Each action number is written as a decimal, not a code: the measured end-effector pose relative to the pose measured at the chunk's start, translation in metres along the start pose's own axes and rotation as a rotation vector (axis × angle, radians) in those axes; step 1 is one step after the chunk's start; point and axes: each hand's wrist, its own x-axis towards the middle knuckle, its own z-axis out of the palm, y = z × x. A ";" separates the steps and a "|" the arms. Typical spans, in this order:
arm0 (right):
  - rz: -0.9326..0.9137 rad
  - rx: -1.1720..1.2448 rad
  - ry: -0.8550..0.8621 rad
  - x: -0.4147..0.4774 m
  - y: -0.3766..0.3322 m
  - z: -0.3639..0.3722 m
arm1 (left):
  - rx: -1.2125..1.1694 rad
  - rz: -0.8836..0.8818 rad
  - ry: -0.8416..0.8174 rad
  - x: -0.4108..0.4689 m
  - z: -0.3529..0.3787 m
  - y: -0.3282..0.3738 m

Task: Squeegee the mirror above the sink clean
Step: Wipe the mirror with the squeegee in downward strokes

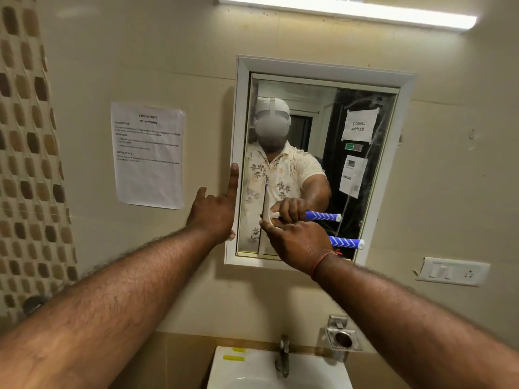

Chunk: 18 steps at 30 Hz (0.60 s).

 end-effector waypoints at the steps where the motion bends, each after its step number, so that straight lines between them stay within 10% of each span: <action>1: 0.003 -0.001 0.001 -0.005 0.005 0.000 | -0.013 0.004 0.001 0.000 0.001 0.000; 18: 0.043 -0.101 -0.070 -0.096 0.100 -0.017 | -0.062 0.029 0.026 -0.002 0.005 -0.001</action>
